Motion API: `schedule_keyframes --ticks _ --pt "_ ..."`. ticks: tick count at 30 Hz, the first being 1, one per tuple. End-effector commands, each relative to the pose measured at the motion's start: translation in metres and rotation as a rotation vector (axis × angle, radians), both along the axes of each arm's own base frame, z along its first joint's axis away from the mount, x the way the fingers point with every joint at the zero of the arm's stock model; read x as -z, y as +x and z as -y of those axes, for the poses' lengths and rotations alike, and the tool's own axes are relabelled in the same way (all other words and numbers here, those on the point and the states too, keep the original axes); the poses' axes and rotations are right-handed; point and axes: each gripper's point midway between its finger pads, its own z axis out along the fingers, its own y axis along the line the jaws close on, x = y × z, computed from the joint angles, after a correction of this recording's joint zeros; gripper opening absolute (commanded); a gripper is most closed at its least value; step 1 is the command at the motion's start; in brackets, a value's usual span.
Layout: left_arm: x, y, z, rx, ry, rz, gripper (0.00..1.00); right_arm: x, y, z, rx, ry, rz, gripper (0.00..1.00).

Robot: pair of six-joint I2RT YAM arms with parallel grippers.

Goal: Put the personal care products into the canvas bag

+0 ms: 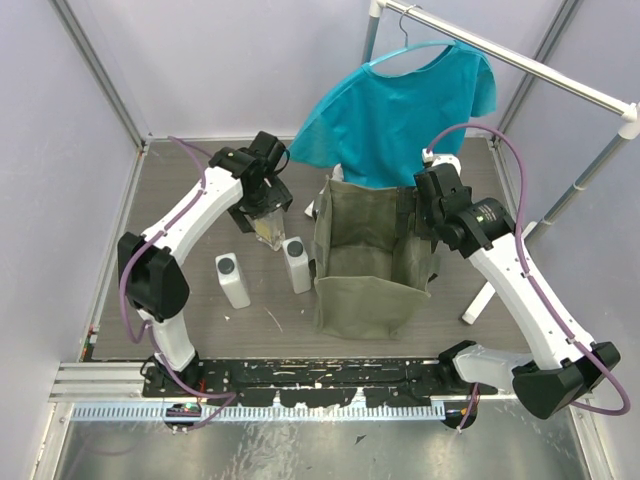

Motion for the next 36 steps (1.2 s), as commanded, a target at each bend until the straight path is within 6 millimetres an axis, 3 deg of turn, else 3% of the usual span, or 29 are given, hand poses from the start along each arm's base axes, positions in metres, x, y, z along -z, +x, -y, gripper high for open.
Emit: schedule_keyframes --ticks 1,6,12,21,23,28,32,35,36 --pt "-0.011 0.019 0.008 -0.04 -0.052 0.084 0.98 -0.011 0.003 0.002 0.002 -0.004 0.055 1.0" --pt "0.007 0.027 0.013 -0.068 -0.054 0.069 0.98 -0.005 0.008 -0.001 -0.016 -0.019 0.043 1.0" --pt "0.013 0.037 0.004 -0.099 -0.005 0.112 0.99 0.0 0.013 -0.003 -0.032 -0.031 0.035 1.0" --pt "0.037 0.025 -0.008 -0.144 0.021 0.035 0.94 0.005 0.016 -0.003 -0.035 -0.047 0.027 1.0" --pt "0.043 0.023 -0.006 -0.144 -0.004 0.012 0.86 0.007 0.017 -0.003 -0.032 -0.052 0.023 1.0" --pt "0.055 0.02 -0.001 -0.133 -0.073 -0.009 0.53 0.009 0.018 -0.002 -0.033 -0.063 0.019 1.0" --pt "0.055 0.023 -0.004 -0.141 -0.119 0.018 0.28 0.012 0.018 -0.002 -0.035 -0.067 0.011 1.0" --pt "0.053 0.024 -0.005 -0.13 -0.136 0.033 0.01 0.013 0.018 -0.002 -0.034 -0.068 0.01 1.0" --pt "0.051 0.024 -0.004 -0.119 -0.143 0.038 0.0 0.013 0.019 -0.003 -0.035 -0.067 0.011 1.0"
